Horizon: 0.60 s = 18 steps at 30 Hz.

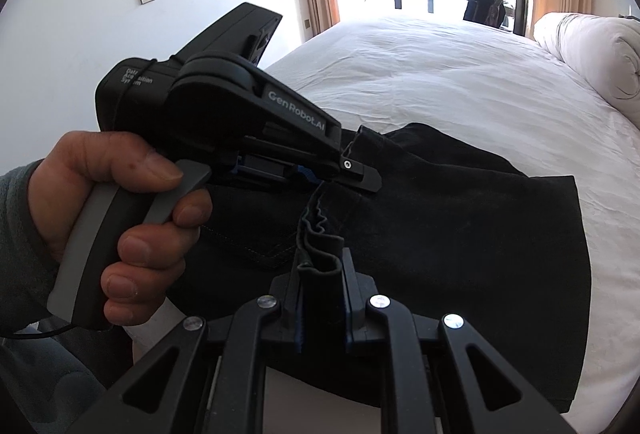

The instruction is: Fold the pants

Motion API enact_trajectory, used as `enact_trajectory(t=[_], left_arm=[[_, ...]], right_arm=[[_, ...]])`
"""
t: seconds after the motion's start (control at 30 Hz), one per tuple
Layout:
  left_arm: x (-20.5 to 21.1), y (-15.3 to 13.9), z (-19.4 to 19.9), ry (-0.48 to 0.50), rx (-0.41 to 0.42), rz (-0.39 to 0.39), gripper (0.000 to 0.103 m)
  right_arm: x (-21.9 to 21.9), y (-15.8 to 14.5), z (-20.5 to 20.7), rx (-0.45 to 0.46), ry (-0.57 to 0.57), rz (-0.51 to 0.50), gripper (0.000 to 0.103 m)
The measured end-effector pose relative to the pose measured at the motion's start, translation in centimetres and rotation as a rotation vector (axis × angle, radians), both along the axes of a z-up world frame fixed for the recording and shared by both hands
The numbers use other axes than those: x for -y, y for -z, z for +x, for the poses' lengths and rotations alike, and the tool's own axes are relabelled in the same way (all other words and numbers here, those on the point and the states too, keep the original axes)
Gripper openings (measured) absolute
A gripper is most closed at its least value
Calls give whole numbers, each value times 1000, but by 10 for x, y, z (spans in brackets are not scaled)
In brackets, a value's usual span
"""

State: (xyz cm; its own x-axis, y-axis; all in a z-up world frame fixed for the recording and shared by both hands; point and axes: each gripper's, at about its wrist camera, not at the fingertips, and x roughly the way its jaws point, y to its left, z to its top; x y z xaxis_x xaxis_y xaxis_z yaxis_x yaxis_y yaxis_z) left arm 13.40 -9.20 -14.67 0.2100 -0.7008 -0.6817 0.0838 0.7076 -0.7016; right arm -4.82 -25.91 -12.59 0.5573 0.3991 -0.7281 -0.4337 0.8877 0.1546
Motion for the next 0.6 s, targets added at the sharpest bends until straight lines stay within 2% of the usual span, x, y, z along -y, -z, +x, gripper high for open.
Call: enact_trajectory(t=[0.17, 0.27, 0.4, 0.47, 0.6], left_arm=[[-6, 8, -4, -10, -7, 28, 6], [-6, 11, -5, 1, 9, 71, 7], [-6, 17, -6, 11, 16, 96, 8], [-7, 11, -8, 17, 31, 122, 12], [-14, -12, -12, 16, 105, 243, 24]], right_arm=[[-8, 6, 5, -6, -27, -5, 16], [-9, 13, 13, -23, -31, -5, 16], [-11, 33, 28, -117, -36, 3, 34], [-2, 33, 30, -165, -25, 56, 36], [38, 6, 31, -127, 2, 177, 44]])
